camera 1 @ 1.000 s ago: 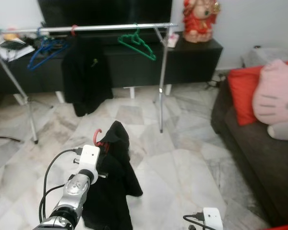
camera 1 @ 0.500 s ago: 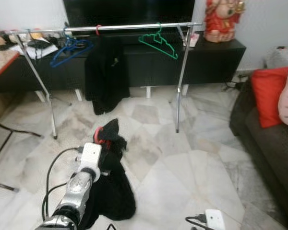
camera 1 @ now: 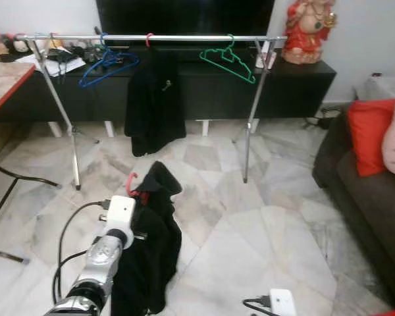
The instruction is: Hang hanger
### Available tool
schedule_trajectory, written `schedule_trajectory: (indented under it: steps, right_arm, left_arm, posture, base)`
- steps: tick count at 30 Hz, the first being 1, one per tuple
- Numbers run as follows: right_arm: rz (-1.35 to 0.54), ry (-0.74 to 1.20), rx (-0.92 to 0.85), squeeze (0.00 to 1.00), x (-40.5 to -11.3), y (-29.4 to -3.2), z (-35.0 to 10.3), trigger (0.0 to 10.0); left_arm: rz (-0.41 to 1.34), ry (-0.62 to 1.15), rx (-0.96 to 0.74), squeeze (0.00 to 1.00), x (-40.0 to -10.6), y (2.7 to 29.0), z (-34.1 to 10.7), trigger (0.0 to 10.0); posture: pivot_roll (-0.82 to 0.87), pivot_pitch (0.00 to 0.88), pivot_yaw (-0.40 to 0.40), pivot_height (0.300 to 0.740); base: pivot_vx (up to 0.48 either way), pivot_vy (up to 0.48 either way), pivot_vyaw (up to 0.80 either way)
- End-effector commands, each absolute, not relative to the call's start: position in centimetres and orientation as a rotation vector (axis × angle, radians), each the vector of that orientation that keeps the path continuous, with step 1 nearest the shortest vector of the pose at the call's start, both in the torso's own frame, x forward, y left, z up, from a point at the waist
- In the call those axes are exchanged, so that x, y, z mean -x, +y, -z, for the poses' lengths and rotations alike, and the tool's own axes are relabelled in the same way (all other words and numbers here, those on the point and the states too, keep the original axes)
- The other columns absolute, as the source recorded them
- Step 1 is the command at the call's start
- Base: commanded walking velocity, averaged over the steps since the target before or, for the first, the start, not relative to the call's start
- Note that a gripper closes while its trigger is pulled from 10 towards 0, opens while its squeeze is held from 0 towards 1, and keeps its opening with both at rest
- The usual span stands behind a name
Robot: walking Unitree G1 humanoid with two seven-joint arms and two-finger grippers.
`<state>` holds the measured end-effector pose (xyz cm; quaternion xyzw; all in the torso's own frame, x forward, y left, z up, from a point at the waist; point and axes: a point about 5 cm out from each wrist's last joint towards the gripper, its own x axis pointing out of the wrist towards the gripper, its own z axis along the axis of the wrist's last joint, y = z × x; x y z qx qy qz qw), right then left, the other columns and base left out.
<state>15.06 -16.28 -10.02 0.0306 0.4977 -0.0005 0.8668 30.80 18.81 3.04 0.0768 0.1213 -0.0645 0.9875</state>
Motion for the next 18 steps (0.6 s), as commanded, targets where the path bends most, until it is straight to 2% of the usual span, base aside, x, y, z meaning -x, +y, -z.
schedule_trajectory:
  steps: [1,7,18]
  right_arm:
    - [-0.004,1.048,-0.054,0.00,-15.1,-15.9,10.0,10.0]
    - [-0.016,1.027,-0.057,0.00,-16.0,-15.2,9.7,10.0]
    - [-0.010,1.012,-0.057,0.00,-16.7,-15.5,9.4,10.0]
  left_arm:
    - [0.134,0.203,-0.138,0.00,-31.5,18.3,-3.9,10.0]
    - [0.133,0.199,-0.135,0.00,-31.6,18.2,-4.0,10.0]
    - [0.136,0.198,-0.131,0.00,-31.6,18.2,-4.1,10.0]
  posture:
    - [-0.05,0.000,-0.013,0.740]
    - [-0.05,0.000,-0.013,0.740]
    - [-0.05,0.000,-0.012,0.740]
  base:
    - [0.000,0.262,0.00]
    - [0.000,0.256,0.00]
    - [0.000,0.260,0.00]
